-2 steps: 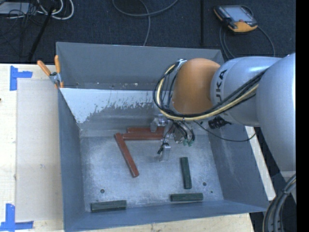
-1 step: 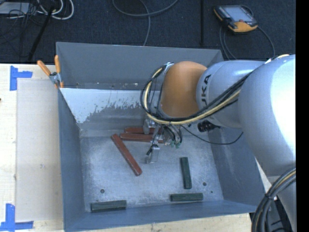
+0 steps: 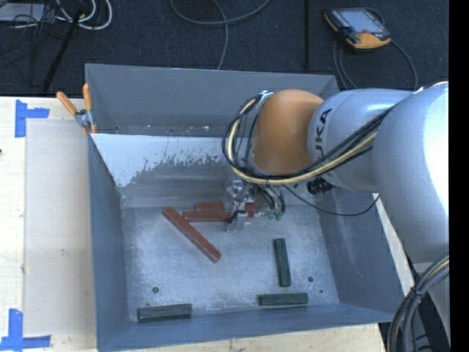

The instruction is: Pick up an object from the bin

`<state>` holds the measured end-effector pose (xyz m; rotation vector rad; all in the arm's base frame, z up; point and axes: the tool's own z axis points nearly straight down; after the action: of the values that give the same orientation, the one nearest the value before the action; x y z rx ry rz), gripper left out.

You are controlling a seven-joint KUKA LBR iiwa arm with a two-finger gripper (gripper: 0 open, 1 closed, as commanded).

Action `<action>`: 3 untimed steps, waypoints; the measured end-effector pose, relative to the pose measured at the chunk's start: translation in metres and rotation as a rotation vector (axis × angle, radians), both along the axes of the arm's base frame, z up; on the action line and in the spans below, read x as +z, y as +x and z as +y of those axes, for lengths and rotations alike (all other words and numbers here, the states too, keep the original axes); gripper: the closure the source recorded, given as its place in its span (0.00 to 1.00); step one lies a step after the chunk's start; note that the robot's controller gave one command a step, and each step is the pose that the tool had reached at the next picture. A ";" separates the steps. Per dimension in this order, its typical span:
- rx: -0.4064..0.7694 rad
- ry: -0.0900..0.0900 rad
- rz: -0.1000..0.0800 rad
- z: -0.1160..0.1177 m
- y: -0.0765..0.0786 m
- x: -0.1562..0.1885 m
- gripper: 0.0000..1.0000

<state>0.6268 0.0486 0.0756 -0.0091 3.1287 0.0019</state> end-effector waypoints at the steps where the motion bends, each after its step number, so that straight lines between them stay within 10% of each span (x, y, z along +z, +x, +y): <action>1: 0.000 -0.001 0.011 0.000 -0.003 -0.005 0.00; 2: 0.000 0.000 0.008 0.000 -0.002 -0.002 1.00; 3: 0.000 -0.001 0.010 0.000 -0.003 -0.005 0.00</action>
Offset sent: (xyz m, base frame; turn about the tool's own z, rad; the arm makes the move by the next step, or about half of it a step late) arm 0.0000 0.0000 0.0000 0.0000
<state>0.6234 0.0484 0.0705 -0.0091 3.1390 0.0009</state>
